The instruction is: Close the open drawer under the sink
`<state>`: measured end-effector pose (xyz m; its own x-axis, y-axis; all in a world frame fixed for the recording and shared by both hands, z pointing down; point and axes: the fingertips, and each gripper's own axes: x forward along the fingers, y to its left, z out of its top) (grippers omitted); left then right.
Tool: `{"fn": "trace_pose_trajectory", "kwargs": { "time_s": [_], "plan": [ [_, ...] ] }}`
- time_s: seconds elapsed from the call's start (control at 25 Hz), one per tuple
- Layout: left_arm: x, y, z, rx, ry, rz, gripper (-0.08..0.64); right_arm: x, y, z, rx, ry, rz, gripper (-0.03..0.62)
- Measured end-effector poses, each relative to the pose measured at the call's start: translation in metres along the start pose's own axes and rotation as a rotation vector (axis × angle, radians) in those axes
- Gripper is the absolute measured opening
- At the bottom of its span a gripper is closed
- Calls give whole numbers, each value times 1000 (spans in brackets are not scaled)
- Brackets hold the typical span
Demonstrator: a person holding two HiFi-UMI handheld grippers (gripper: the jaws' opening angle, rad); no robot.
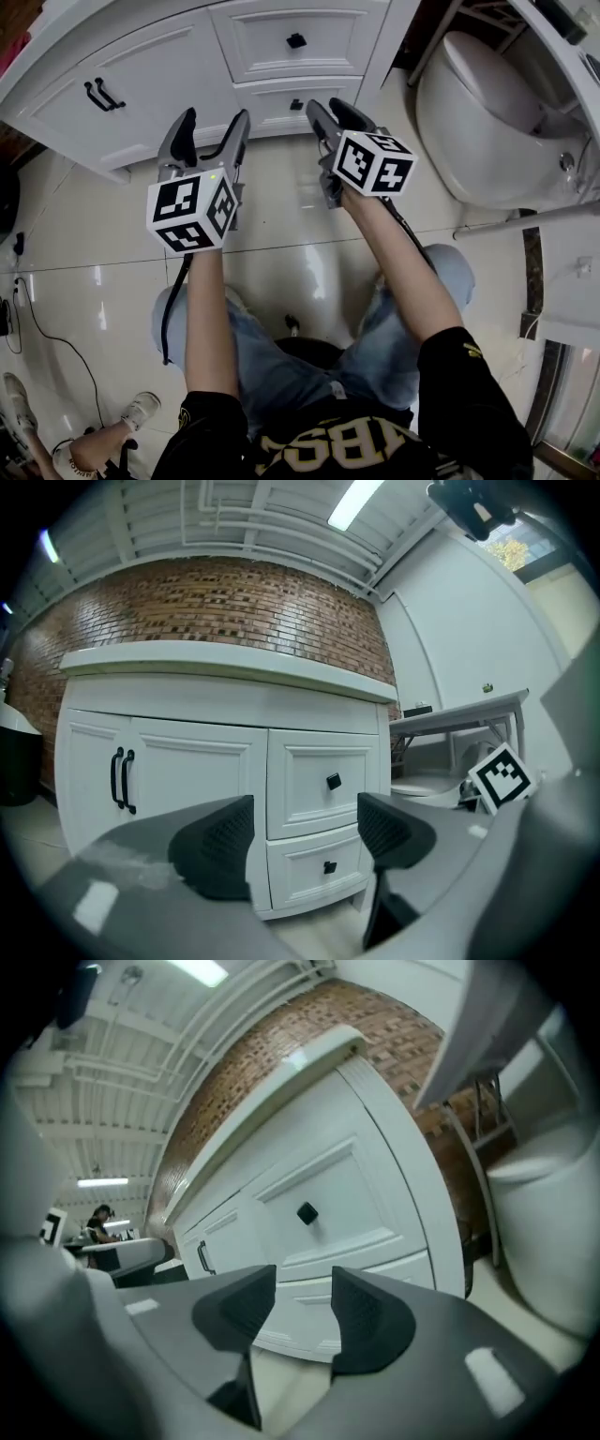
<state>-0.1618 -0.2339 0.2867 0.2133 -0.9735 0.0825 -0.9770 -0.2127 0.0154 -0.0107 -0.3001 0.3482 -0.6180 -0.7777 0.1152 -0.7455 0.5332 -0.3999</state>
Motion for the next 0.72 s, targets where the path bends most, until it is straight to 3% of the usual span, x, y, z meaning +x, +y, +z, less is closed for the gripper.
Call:
{"fn": "trace_pose_trajectory", "kwargs": {
  "time_s": [0.12,0.36,0.52,0.72],
  "plan": [
    [-19,-15,7,6,-17,-7,348,-36,17,22,-124,-53,-1,201],
    [-66,-52,26,47,-64,-34,348,-94,52,40,-209,-121,-16,281],
    [-91,-60,31,67,-90,-28,348,-133,54,43,-295,-145,-101,316],
    [-107,-78,29,62,-84,-50,348,-169,53,51,-326,-169,-183,328]
  ]
}}
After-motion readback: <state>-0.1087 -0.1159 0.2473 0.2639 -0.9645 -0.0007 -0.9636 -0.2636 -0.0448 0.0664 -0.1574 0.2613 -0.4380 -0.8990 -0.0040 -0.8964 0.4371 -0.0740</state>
